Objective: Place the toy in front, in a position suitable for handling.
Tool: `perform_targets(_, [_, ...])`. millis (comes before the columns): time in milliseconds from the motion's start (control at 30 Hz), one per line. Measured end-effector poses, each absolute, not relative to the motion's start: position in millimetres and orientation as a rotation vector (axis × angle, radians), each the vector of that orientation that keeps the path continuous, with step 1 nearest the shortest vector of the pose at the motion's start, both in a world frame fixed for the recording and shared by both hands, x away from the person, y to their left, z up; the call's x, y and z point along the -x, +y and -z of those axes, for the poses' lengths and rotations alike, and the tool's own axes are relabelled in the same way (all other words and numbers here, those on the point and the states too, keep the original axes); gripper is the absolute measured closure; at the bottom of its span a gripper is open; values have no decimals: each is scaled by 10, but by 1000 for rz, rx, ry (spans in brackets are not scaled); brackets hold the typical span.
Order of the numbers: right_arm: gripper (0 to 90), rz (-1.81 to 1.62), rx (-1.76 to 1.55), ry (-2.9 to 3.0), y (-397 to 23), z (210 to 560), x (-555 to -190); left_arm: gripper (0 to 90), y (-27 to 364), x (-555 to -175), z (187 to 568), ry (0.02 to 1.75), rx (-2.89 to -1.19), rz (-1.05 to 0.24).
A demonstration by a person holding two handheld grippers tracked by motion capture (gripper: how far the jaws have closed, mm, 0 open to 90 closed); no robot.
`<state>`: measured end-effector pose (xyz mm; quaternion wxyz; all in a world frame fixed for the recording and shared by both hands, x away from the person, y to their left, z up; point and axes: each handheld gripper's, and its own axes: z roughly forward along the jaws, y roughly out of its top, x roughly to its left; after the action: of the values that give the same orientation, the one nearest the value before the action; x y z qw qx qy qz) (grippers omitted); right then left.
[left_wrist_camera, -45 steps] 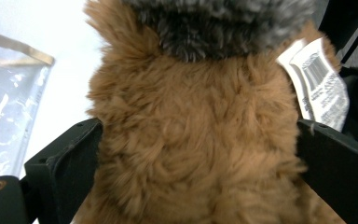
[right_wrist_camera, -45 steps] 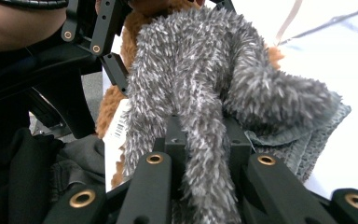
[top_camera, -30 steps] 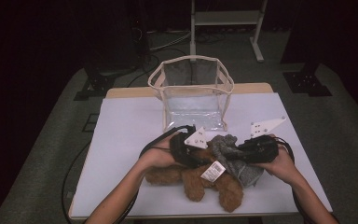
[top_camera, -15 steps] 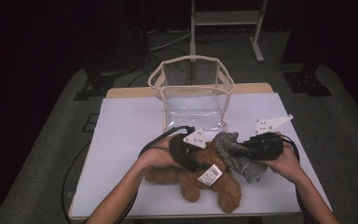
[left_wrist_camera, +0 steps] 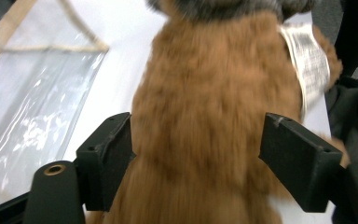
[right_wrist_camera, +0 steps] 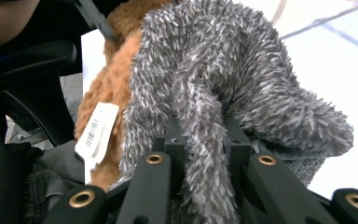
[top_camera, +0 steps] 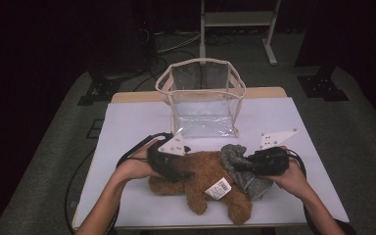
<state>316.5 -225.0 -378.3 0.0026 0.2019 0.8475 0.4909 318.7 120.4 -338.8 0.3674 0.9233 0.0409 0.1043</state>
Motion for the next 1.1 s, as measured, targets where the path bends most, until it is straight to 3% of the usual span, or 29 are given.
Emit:
perform_targets(233, [759, -1513, -662, 2688, -2312, 3887, -3081, 198, 1638, -3149, 3540, 191, -2371, -276])
perform_targets(467, [761, -1452, -624, 2687, -2314, 3732, -2994, 238, 1690, -3168, 3722, 237, -2323, -220])
perform_targets(633, [761, -1441, -461, 2689, -1969, 3429, -3009, 258, 1645, -3151, 3723, 227, -2321, -229])
perform_targets(867, [758, -1347, -293, 2751, -1370, 3369, -3137, 278, 1613, -3147, 3732, 220, -2302, -231])
perform_targets(1100, [766, -1325, -359, 2786, -1506, 3503, -3208, 203, 1787, -3173, 3658, 249, -2268, -272])
